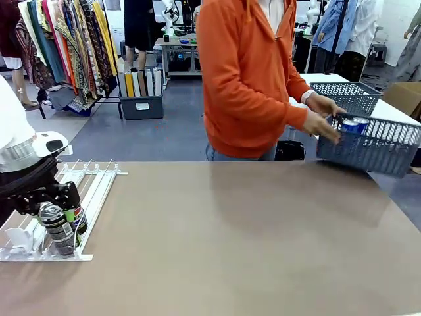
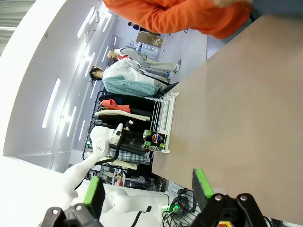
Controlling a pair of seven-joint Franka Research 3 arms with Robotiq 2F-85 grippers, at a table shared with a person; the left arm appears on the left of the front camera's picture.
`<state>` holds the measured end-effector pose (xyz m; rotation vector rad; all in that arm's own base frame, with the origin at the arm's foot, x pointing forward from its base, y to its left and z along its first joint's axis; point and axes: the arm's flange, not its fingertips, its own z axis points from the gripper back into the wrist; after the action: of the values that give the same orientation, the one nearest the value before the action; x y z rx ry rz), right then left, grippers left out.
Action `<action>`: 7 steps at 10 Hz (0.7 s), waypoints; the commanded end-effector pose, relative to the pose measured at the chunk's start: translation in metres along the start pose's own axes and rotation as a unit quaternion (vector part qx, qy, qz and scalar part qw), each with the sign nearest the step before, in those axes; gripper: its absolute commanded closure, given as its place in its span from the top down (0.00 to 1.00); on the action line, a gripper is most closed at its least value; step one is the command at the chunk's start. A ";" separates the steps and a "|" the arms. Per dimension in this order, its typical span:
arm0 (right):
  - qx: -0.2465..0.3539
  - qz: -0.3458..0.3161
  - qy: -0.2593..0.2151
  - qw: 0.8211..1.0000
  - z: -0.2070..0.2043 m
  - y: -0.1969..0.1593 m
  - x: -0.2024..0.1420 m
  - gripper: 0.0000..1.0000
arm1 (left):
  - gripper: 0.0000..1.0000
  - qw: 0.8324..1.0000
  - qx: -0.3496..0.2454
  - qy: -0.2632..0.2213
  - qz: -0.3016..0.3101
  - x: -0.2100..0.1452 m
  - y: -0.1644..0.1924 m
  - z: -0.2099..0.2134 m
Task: Retrieve and store the cans from the dispenser.
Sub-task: Pick up one can from the Automatic Can Dispenser and place it in the middle of the table.
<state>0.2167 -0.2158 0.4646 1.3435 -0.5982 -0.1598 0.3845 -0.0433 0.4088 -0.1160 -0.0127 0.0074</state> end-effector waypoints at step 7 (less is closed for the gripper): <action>0.010 0.013 -0.008 1.000 -0.001 0.002 0.004 1.00 | 0.00 0.993 0.032 -0.103 -0.043 -0.035 -0.014 0.108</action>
<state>0.2167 -0.2158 0.4646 1.3436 -0.5980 -0.1599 0.3595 -0.0440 0.4849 -0.0740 -0.1699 -0.0403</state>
